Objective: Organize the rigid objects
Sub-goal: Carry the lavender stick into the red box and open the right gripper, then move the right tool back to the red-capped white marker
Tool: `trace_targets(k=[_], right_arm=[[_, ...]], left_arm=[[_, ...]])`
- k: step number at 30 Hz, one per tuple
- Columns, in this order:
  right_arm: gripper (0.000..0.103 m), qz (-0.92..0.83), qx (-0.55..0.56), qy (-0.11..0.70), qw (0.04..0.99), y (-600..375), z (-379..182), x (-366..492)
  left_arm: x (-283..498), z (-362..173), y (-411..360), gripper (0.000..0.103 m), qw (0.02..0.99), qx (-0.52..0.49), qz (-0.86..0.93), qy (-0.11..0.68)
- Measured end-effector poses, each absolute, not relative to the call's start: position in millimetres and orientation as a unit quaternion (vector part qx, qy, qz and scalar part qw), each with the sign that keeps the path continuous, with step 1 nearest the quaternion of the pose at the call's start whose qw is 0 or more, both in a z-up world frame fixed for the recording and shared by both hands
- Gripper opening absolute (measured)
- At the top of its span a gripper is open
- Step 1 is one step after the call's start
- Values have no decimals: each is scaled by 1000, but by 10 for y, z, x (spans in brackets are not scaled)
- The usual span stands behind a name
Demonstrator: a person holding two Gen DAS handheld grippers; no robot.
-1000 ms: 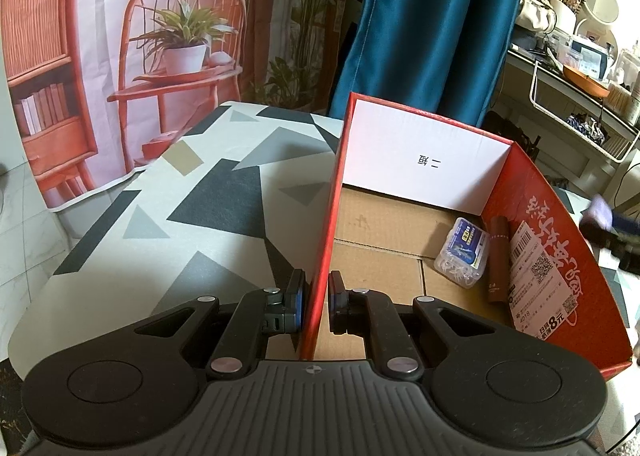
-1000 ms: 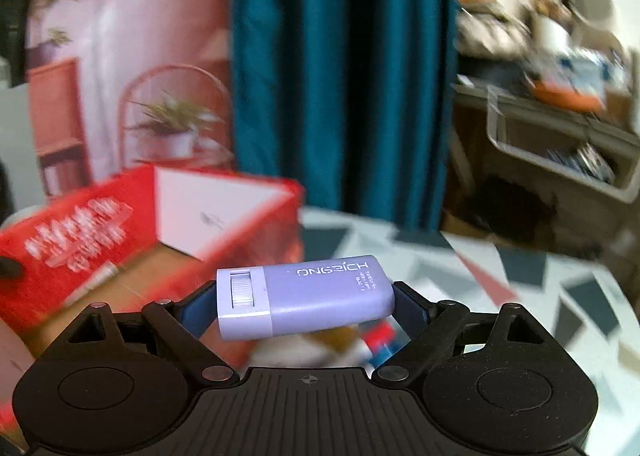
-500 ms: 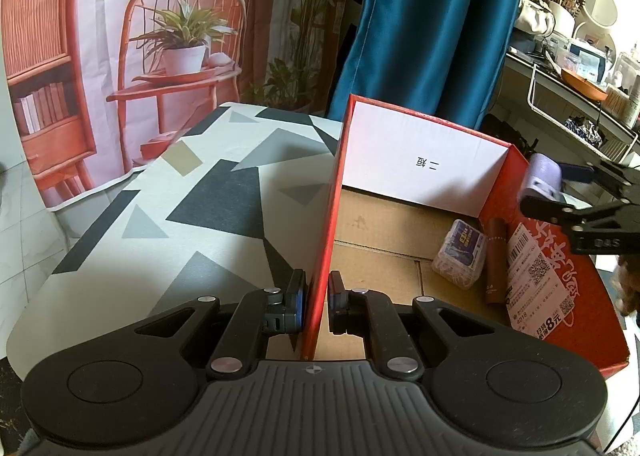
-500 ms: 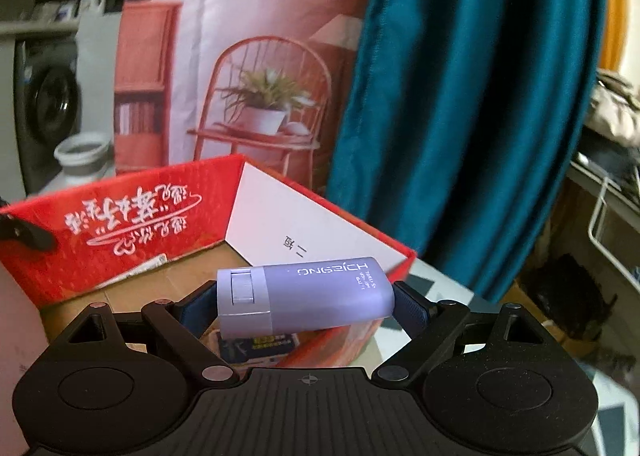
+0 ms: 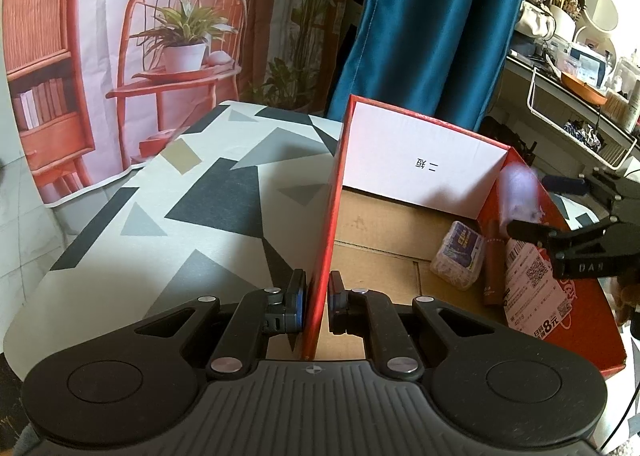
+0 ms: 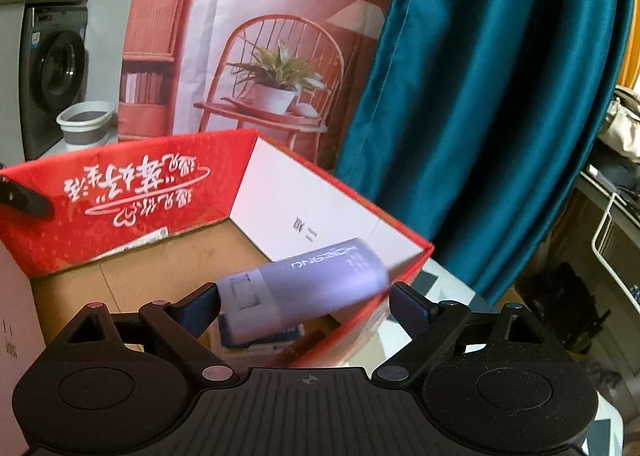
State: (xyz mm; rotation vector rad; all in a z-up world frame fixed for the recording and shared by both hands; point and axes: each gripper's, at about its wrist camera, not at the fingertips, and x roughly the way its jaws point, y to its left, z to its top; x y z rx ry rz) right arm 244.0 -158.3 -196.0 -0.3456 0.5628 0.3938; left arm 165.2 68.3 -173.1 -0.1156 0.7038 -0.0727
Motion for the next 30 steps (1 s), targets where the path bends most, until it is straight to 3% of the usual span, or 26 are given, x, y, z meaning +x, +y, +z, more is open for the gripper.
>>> trace_targets(k=[8, 23, 27, 30], right_arm=[[89, 171, -139, 271, 937, -1734, -1947, 2306], [84, 51, 28, 231, 971, -2435, -2035, 1892], [78, 13, 38, 256, 966, -2569, -2243, 1824], [66, -5, 39, 278, 960, -2609, -2402, 1795]], left_arm=[[1653, -1733, 684, 12, 937, -56, -35, 344], [1650, -1734, 683, 12, 937, -55, -35, 343], [1649, -1734, 689, 12, 937, -55, -35, 343], [1648, -1732, 691, 12, 937, -54, -34, 343]])
